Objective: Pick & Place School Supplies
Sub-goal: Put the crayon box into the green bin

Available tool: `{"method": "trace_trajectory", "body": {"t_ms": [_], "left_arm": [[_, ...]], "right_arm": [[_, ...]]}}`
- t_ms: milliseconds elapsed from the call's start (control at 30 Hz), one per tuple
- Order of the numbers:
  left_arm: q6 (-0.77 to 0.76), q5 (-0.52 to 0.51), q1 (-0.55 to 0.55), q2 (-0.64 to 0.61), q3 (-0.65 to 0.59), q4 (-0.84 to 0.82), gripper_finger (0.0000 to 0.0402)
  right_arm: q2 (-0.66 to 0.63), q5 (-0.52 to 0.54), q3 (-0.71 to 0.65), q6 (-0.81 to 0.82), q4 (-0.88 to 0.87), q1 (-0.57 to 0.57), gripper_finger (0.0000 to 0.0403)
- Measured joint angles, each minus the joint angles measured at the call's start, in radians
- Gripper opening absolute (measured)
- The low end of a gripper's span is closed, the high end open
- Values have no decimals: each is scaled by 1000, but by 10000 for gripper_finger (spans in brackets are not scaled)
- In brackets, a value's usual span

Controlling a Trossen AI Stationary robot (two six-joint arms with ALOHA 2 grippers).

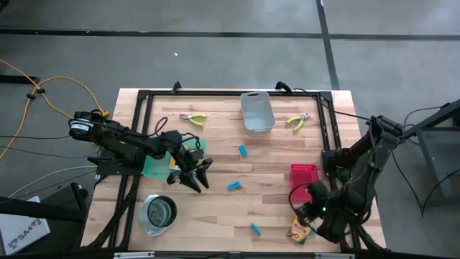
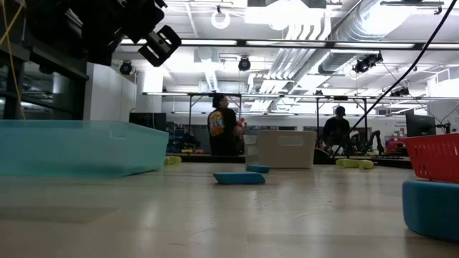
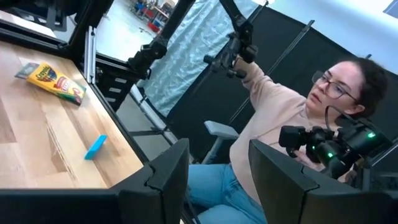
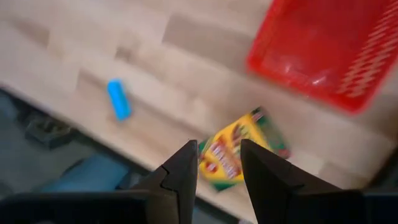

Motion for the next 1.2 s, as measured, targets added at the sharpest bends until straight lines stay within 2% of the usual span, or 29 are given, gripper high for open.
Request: {"method": "trace_trajectory", "body": {"t_ms": [267, 467, 633, 1200], "left_arm": [[-8, -3, 19, 0, 0, 34, 163], [-10, -4, 19, 0, 0, 39, 163], [-11, -5, 19, 0, 0, 38, 163], [-8, 7, 19, 0, 0, 37, 163]], "right_arm": [[-49, -79, -174, -24, 226, 1, 114], [-138, -83, -340, 37, 437, 32, 114], [-200, -73, -436, 100, 544, 74, 114], [-208, -109, -535, 104, 616, 96, 114]]}}
